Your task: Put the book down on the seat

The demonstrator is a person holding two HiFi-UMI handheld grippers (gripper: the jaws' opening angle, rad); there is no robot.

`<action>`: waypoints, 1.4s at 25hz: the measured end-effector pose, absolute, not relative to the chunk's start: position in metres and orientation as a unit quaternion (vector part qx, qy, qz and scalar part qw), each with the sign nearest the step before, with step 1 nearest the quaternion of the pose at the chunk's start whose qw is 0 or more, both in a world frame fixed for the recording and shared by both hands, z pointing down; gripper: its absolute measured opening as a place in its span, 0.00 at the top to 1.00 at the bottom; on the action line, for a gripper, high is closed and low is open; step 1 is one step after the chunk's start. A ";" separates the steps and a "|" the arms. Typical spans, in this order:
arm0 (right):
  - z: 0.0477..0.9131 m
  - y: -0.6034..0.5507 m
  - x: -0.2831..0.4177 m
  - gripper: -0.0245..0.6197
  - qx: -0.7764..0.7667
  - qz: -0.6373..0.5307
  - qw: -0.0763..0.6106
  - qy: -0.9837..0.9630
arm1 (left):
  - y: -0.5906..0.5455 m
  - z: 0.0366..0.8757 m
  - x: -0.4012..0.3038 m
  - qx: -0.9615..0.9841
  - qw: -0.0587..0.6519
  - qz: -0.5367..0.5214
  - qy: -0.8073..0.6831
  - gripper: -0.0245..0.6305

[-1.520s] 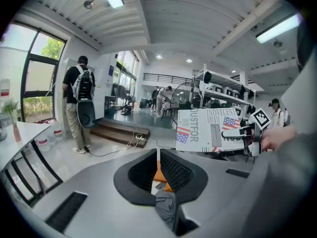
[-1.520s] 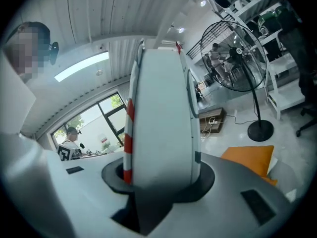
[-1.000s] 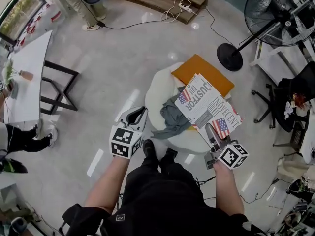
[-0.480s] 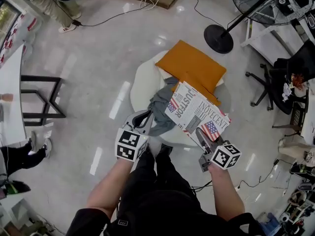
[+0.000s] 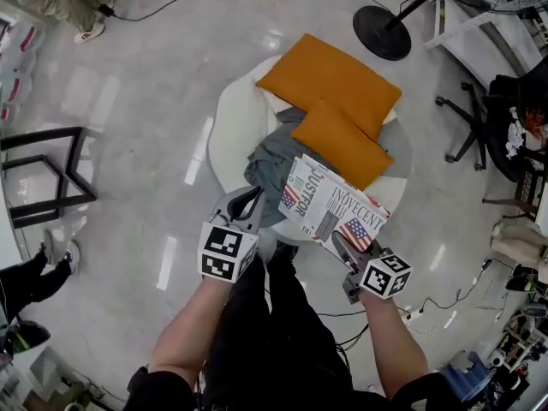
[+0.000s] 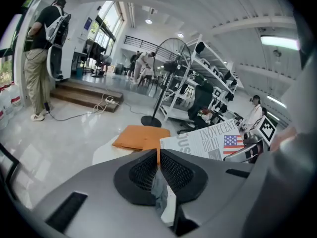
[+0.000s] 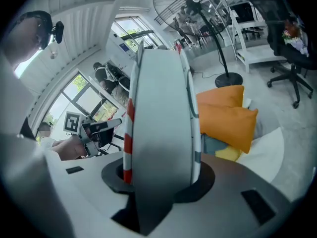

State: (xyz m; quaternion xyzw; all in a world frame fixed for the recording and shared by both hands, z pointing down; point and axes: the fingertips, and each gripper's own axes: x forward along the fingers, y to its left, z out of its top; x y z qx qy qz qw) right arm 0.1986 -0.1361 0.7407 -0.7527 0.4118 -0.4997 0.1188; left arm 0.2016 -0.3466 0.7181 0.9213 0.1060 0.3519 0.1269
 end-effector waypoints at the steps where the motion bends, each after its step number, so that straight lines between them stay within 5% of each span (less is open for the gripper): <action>1: 0.757 -0.134 0.197 0.70 -0.749 -0.507 0.119 0.410 | -0.346 0.732 0.202 0.920 0.130 0.356 0.103 0.93; 18: 0.959 -0.121 0.180 0.70 -0.678 -0.556 0.056 0.478 | -0.303 0.902 0.178 0.896 0.156 0.403 0.108 0.93; 29: 1.027 -0.114 0.199 0.69 -0.623 -0.592 0.004 0.511 | -0.276 0.933 0.180 0.888 0.153 0.413 0.131 0.93; 35: 1.041 -0.103 0.221 0.59 -0.635 -0.595 -0.029 0.492 | -0.273 0.935 0.177 0.884 0.152 0.420 0.136 0.93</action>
